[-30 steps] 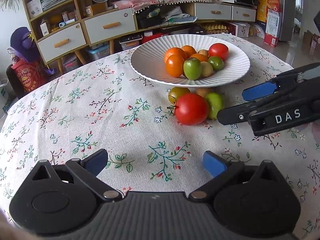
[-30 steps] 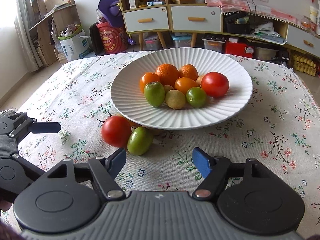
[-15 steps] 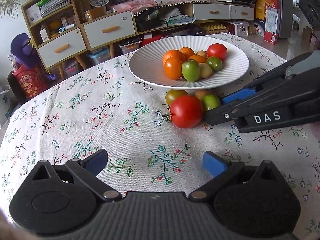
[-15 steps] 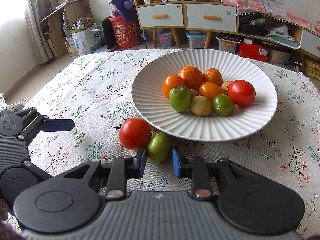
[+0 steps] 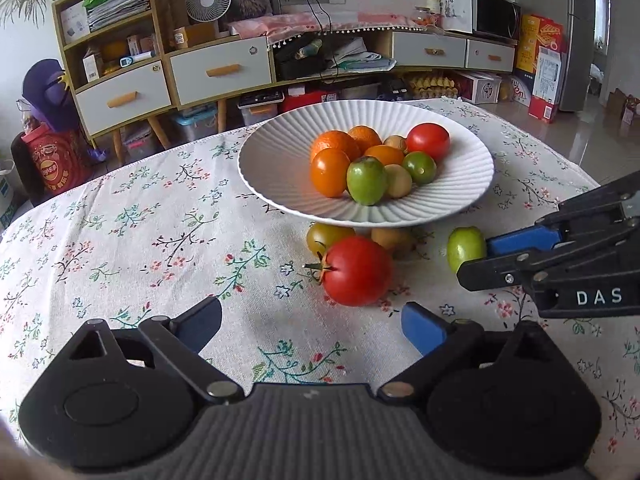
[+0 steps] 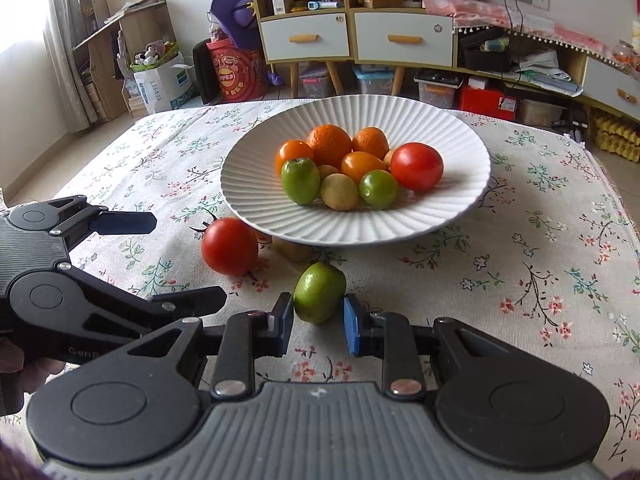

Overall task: Organize fruits
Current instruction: 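Grasp a light green tomato with the right tool while the left tool grasps a red tomato, then carry the light green and red tomatoes up over the white bowl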

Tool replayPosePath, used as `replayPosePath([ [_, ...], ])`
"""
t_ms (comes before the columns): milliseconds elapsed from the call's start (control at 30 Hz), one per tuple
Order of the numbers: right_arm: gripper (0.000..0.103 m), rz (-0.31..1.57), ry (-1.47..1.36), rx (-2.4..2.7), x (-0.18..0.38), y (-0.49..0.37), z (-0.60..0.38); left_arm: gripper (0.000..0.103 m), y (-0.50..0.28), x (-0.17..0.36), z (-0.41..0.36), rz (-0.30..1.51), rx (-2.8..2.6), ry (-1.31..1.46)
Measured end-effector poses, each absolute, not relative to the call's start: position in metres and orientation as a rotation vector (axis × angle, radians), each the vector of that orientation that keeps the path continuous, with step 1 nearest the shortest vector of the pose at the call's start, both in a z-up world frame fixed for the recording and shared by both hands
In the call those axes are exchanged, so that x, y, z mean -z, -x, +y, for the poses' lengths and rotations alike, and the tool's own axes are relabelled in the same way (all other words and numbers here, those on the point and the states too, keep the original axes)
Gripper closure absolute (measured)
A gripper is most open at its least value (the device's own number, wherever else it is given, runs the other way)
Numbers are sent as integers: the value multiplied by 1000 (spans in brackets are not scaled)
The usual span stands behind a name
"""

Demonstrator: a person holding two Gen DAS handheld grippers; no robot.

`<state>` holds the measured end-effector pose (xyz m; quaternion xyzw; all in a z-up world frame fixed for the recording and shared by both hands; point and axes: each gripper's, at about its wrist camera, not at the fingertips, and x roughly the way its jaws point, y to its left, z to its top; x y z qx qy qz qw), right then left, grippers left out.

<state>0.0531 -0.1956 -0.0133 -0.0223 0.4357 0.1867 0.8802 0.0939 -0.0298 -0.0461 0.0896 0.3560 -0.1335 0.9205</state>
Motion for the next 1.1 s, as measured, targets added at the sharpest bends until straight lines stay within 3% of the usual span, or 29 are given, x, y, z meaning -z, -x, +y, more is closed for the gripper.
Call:
replayPosePath([
  [400,82,908,35,-381,14,-43,-216,39,-103,50,-52,709,328,-174],
  [533,71,904,25,-387,14,-44,-215,58,-107,49,-51,706,322,-154],
  [700,60,893,22,-404,13,-46,-210,60,-104,46,-47,724,326,-147],
  [1100,60,888,25,-404,16,-60,-190,60,-93,42,-31,740,325,-166],
])
